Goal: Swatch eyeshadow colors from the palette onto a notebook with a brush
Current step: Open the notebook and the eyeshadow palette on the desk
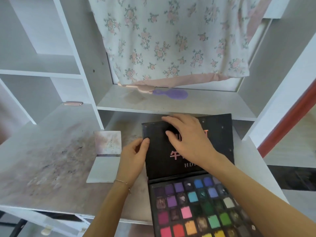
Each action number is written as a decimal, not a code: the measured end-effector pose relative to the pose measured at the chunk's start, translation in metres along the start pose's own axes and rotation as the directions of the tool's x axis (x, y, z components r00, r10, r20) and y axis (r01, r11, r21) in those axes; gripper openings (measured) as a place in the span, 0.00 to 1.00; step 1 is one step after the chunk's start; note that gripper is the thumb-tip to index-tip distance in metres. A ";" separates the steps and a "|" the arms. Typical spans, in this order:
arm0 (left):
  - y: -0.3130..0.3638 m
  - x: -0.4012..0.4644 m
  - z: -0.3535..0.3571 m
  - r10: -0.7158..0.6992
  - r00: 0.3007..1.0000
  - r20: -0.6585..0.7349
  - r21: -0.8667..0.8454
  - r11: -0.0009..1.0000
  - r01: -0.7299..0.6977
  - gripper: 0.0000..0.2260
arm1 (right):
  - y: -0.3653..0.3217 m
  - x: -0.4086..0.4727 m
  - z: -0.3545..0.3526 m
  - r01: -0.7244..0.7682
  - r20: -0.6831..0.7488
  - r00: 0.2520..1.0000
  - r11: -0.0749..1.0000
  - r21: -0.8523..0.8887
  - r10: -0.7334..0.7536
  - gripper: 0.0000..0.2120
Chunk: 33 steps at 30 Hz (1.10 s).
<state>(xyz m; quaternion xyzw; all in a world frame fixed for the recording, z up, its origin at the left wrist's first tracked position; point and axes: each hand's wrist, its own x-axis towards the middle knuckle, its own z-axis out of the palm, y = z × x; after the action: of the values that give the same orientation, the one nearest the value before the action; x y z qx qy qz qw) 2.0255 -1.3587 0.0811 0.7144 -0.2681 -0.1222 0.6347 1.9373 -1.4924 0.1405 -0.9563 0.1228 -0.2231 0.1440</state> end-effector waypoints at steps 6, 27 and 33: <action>-0.004 0.005 -0.003 -0.096 0.995 0.004 0.162 0.982 0.094 0.15 | 0.011 -0.018 0.022 0.029 0.085 0.996 0.998 -0.054 -0.024 0.21; -0.011 -0.005 0.007 0.003 0.996 0.089 0.482 0.875 -0.046 0.23 | 0.027 -0.052 0.037 -0.093 0.373 0.914 0.977 -0.191 0.160 0.25; -0.007 -0.018 0.007 0.044 0.894 0.447 0.717 0.579 -0.387 0.26 | 0.043 -0.074 0.028 -0.262 0.522 0.768 0.925 -0.273 0.372 0.28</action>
<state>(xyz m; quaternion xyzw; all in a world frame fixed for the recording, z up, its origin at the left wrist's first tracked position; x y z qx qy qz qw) 2.0082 -1.3542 0.0703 0.8427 -0.4984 -0.0477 0.1980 1.8787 -1.5038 0.0732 -0.9531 0.2550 0.1097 0.1203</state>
